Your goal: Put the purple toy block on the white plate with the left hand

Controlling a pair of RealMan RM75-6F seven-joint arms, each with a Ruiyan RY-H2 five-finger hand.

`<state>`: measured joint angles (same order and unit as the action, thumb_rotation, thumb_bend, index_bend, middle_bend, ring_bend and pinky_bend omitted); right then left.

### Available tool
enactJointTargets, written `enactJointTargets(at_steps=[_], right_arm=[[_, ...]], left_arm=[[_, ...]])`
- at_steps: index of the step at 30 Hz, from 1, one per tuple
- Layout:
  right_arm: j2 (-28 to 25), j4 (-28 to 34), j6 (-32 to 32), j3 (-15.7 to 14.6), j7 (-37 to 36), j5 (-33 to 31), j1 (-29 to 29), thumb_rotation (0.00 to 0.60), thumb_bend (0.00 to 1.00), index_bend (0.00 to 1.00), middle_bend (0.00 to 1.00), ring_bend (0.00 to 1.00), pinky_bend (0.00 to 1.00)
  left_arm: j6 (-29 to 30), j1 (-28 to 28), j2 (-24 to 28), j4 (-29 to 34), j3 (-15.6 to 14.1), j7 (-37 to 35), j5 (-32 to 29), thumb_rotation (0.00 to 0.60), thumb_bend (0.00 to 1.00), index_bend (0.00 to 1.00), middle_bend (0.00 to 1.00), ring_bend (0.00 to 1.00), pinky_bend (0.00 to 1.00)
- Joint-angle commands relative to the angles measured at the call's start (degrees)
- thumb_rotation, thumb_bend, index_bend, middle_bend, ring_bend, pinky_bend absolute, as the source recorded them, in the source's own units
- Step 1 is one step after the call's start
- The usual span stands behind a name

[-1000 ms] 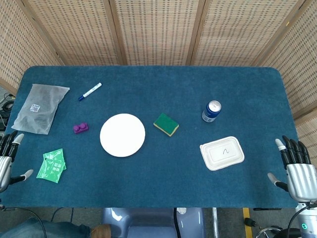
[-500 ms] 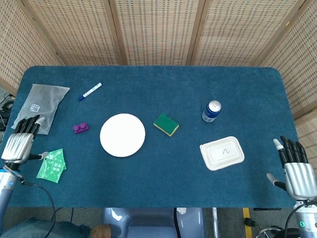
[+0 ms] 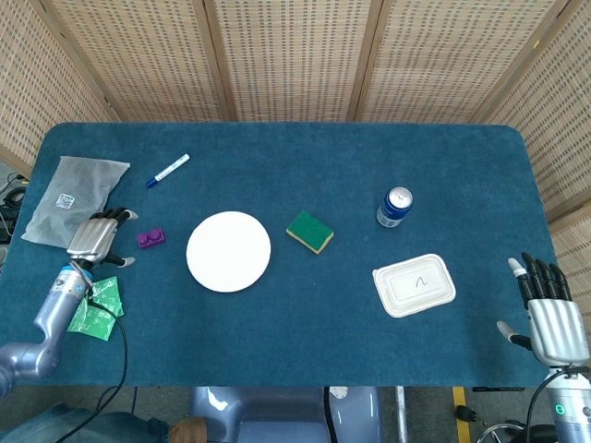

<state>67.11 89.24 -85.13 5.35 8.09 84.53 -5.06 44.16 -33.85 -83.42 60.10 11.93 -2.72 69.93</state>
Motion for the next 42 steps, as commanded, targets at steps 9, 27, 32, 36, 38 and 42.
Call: enactJointTargets(at_steps=[9, 27, 32, 36, 38, 42], right_arm=[[-0.3, 0.1, 1.2, 0.1, -1.0, -1.3, -0.2, 0.6, 0.0, 0.08, 0.0, 0.0, 0.0], [-0.2, -0.7, 2.5, 0.5, -1.8, -2.9, -0.7, 0.6, 0.0, 0.08, 0.0, 0.0, 0.0], [-0.3, -0.8, 2.8, 0.7, -2.5, -3.4, -0.8, 0.6, 0.0, 0.08, 0.0, 0.0, 0.0], [-0.5, -0.7, 2.8, 0.6, -2.7, -3.3, -0.8, 0.6, 0.0, 0.08, 0.0, 0.0, 0.0], [-0.6, -0.5, 2.6, 0.6, -2.8, -3.3, -0.7, 0.6, 0.0, 0.09, 0.0, 0.0, 0.0], [-0.9, -0.1, 2.2, 0.6, -3.1, -3.1, -0.5, 0.6, 0.0, 0.09, 0.0, 0.0, 0.0]], left_arm=[[-3.8, -4.1, -6.9, -8.1, 1.2, -0.5, -4.1, 0.6, 0.29, 0.34, 0.29, 0.26, 0.31], [-9.4, -7.8, -11.7, -14.3, 2.4, 1.0, -9.8, 0.6, 0.39, 0.56, 0.52, 0.4, 0.38], [-8.0, -7.6, -11.3, -13.2, 3.0, 2.3, -11.0, 0.6, 0.4, 0.59, 0.54, 0.42, 0.39], [-6.2, -7.1, -8.3, -8.6, 3.1, 3.2, -10.6, 0.6, 0.4, 0.58, 0.54, 0.42, 0.39], [-4.4, -6.7, -6.4, -5.2, 3.2, 3.6, -10.0, 0.6, 0.4, 0.58, 0.54, 0.42, 0.39], [0.0, -5.8, -1.8, 4.0, 3.3, 4.8, -7.6, 0.6, 0.4, 0.58, 0.54, 0.42, 0.39]])
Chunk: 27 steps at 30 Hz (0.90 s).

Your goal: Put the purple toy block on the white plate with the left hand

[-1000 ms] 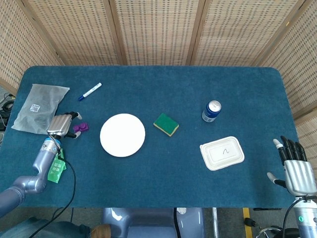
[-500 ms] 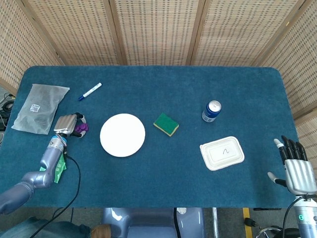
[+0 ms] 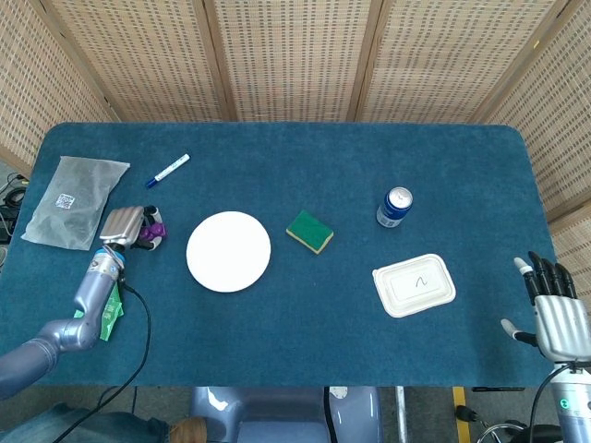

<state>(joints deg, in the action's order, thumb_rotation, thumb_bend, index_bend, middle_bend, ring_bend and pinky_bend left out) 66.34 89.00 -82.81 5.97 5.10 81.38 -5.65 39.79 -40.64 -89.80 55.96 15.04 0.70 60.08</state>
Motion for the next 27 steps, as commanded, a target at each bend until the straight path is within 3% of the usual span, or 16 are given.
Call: enactJointTargets(at_steps=[1, 6, 10, 17, 27], right_arm=[[-0.2, 0.3, -0.2, 0.0, -0.3, 0.1, 0.1, 0.6, 0.0, 0.09, 0.0, 0.0, 0.0], [-0.6, 0.4, -0.1, -0.1, -0.7, 0.2, 0.2, 0.6, 0.0, 0.1, 0.0, 0.0, 0.0], [-0.7, 0.4, 0.1, -0.2, -0.8, 0.2, 0.1, 0.6, 0.0, 0.1, 0.0, 0.0, 0.0], [-0.8, -0.1, 1.3, 0.0, -1.7, -0.7, -0.2, 0.6, 0.0, 0.1, 0.0, 0.0, 0.0], [-1.7, 0.1, 2.0, 0.2, -3.4, -1.4, -0.3, 0.6, 0.0, 0.1, 0.0, 0.0, 0.0]], left_arm=[[5.1, 1.1, 5.6, 10.5, 0.1, 1.6, 2.9, 0.6, 0.4, 0.58, 0.54, 0.42, 0.39], [7.3, 0.9, 9.5, 21.2, -0.2, 3.5, 5.1, 0.6, 0.4, 0.58, 0.54, 0.42, 0.38], [6.7, -0.4, 9.3, 23.6, -0.3, 5.5, 4.4, 0.6, 0.4, 0.57, 0.54, 0.42, 0.38], [4.2, -5.3, 3.0, 18.6, -1.0, 15.0, -3.5, 0.6, 0.4, 0.57, 0.54, 0.42, 0.38], [3.6, -8.8, -4.2, 12.9, -1.4, 18.1, -7.8, 0.6, 0.4, 0.57, 0.54, 0.41, 0.38]])
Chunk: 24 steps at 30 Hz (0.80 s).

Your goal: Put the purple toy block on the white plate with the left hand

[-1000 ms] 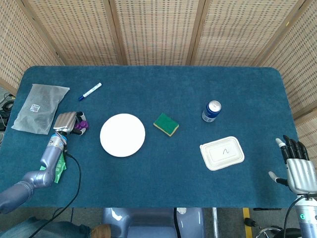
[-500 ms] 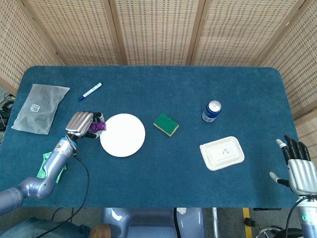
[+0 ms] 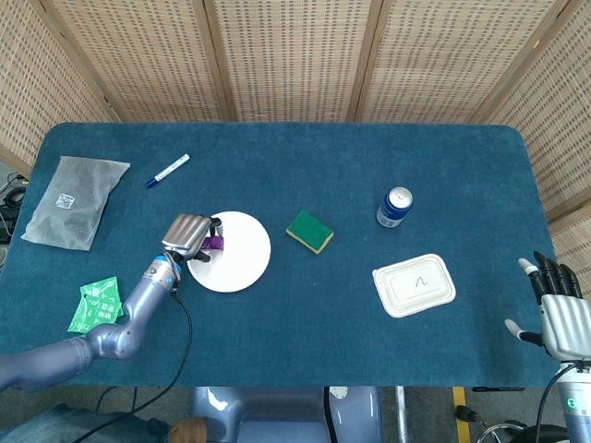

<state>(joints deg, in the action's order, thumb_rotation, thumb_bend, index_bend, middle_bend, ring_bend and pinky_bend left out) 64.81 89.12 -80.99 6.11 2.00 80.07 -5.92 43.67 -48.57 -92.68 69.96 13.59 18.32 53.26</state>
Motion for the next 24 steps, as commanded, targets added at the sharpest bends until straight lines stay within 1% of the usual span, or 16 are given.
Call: enactJointTargets(at_steps=[1, 6, 8, 9, 11, 12, 13, 14, 15, 16, 18, 19, 24], right_arm=[[-0.2, -0.1, 0.3, 0.0, -0.5, -0.2, 0.0, 0.6, 0.0, 0.11, 0.0, 0.0, 0.0], [-0.7, -0.3, 0.9, 0.4, -1.7, -1.1, -0.1, 0.6, 0.0, 0.11, 0.0, 0.0, 0.0], [-0.9, -0.3, 0.9, 0.5, -2.2, -1.2, -0.1, 0.6, 0.0, 0.11, 0.0, 0.0, 0.0], [-1.0, -0.3, 0.9, 0.5, -2.4, -1.2, -0.1, 0.6, 0.0, 0.11, 0.0, 0.0, 0.0], [-1.1, -0.2, 0.8, 0.6, -2.7, -1.2, -0.1, 0.6, 0.0, 0.11, 0.0, 0.0, 0.0], [-1.2, -0.2, 0.7, 0.6, -2.8, -1.1, 0.0, 0.6, 0.0, 0.11, 0.0, 0.0, 0.0], [-1.3, -0.1, 0.6, 0.6, -2.9, -1.1, 0.0, 0.6, 0.0, 0.11, 0.0, 0.0, 0.0], [-1.3, -0.1, 0.6, 0.6, -2.9, -1.0, 0.0, 0.6, 0.0, 0.11, 0.0, 0.0, 0.0], [-1.3, 0.0, 0.5, 0.5, -2.9, -1.0, 0.1, 0.6, 0.0, 0.11, 0.0, 0.0, 0.0], [-1.4, 0.1, 0.3, 0.5, -2.9, -0.8, 0.1, 0.6, 0.0, 0.11, 0.0, 0.0, 0.0], [-1.5, 0.4, 0.1, 0.4, -2.9, -0.5, 0.2, 0.6, 0.0, 0.11, 0.0, 0.0, 0.0], [-1.5, 0.4, 0.0, 0.4, -3.0, -0.5, 0.2, 0.6, 0.0, 0.11, 0.0, 0.0, 0.0], [-1.8, 0.9, -0.5, 0.2, -3.2, 0.0, 0.5, 0.6, 0.0, 0.11, 0.0, 0.0, 0.0]], left_arm=[[-0.2, -1.1, -1.6, -1.4, 0.1, 0.6, -1.2, 0.6, 0.4, 0.57, 0.54, 0.41, 0.38], [-0.3, -1.9, -2.9, -2.3, -0.1, 1.1, -1.9, 0.6, 0.4, 0.55, 0.53, 0.41, 0.37], [-0.5, -2.2, -3.0, -2.2, -0.4, 1.8, -2.5, 0.6, 0.39, 0.53, 0.51, 0.4, 0.35], [-0.7, -2.4, -2.9, -2.0, -0.7, 2.7, -3.1, 0.6, 0.38, 0.5, 0.48, 0.37, 0.33], [-1.1, -2.7, -2.5, -1.5, -1.4, 4.4, -4.5, 0.6, 0.3, 0.35, 0.33, 0.23, 0.25], [-1.9, -3.0, -1.9, -0.7, -2.0, 5.7, -6.0, 0.6, 0.24, 0.21, 0.19, 0.12, 0.18], [-2.8, -3.2, -1.2, 0.2, -2.2, 6.2, -7.0, 0.6, 0.18, 0.09, 0.07, 0.03, 0.1], [-3.4, -3.3, -0.5, 1.2, -2.3, 6.2, -7.8, 0.6, 0.15, 0.03, 0.03, 0.01, 0.06], [-3.4, -3.3, 0.2, 2.2, -2.2, 6.1, -8.1, 0.6, 0.12, 0.0, 0.0, 0.0, 0.02], [-2.3, -2.8, 1.5, 4.1, -1.8, 5.2, -7.5, 0.6, 0.1, 0.0, 0.0, 0.0, 0.0], [0.7, -1.0, 4.2, 8.0, -1.2, 2.6, -4.2, 0.6, 0.1, 0.0, 0.0, 0.0, 0.0], [1.7, -0.4, 5.0, 9.0, -1.1, 1.8, -3.1, 0.6, 0.1, 0.0, 0.0, 0.0, 0.0], [10.5, 4.9, 11.8, 15.8, -0.4, -4.2, 5.1, 0.6, 0.1, 0.0, 0.0, 0.0, 0.0]])
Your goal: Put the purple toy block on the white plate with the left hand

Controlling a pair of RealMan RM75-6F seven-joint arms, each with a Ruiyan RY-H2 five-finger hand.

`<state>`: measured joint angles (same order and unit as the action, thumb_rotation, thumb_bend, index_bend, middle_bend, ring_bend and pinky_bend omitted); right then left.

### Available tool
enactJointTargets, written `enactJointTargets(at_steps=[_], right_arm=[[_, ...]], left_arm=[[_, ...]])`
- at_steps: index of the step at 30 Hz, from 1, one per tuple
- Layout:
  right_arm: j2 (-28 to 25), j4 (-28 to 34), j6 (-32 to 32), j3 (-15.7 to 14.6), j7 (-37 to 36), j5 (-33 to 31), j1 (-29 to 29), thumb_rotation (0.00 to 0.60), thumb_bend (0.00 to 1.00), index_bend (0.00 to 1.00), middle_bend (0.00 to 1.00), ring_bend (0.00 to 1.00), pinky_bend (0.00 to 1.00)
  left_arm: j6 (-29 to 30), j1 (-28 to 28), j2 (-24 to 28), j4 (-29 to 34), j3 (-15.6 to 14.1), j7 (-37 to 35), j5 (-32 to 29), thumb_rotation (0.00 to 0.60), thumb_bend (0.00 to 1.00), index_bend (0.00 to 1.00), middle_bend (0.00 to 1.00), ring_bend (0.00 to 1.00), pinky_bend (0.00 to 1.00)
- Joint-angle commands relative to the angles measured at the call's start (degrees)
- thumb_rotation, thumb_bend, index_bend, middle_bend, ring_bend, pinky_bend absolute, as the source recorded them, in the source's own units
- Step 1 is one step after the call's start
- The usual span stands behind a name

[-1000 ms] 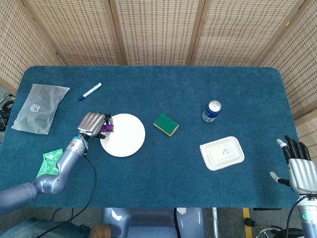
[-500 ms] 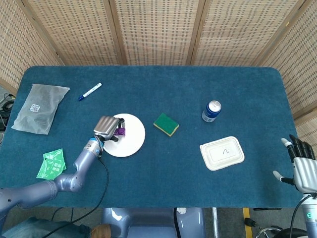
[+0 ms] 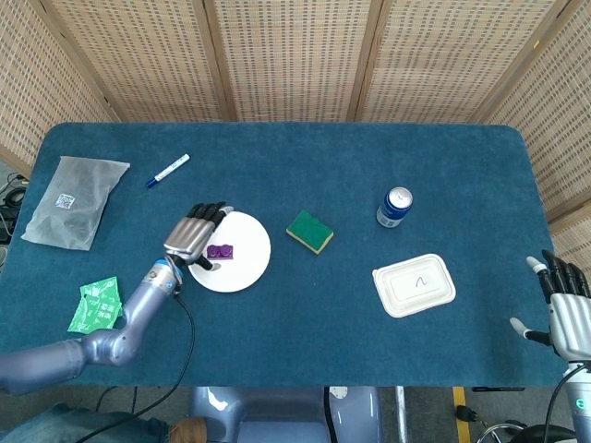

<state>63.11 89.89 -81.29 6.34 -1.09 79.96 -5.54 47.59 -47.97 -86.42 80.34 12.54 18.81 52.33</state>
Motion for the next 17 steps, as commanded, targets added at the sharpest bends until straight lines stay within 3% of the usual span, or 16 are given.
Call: enactJointTargets(at_steps=[1, 8, 12, 17], right_arm=[[-0.1, 0.3, -0.3, -0.1, -0.1, 0.3, 0.1, 0.6, 0.0, 0.11, 0.0, 0.0, 0.0], [-0.5, 1.1, -1.5, -0.4, 0.1, 1.6, 0.5, 0.6, 0.0, 0.12, 0.0, 0.0, 0.0], [-0.3, 0.9, -2.3, -0.6, 0.6, 2.3, 0.7, 0.6, 0.0, 0.12, 0.0, 0.0, 0.0], [-0.2, 0.7, -3.2, -0.9, 1.3, 3.6, 0.8, 0.6, 0.0, 0.11, 0.0, 0.0, 0.0]], left_arm=[[8.6, 5.5, 7.1, 6.7, 0.7, -5.7, 7.4, 0.6, 0.09, 0.0, 0.0, 0.0, 0.0], [23.9, 17.5, 19.5, 17.1, -1.5, -8.6, 12.0, 0.6, 0.07, 0.0, 0.0, 0.0, 0.0], [30.5, 24.7, 23.4, 20.5, -5.5, -9.0, 13.8, 0.6, 0.07, 0.0, 0.0, 0.0, 0.0], [34.2, 30.7, 25.9, 23.4, -9.5, -12.4, 16.9, 0.6, 0.08, 0.0, 0.0, 0.0, 0.0]])
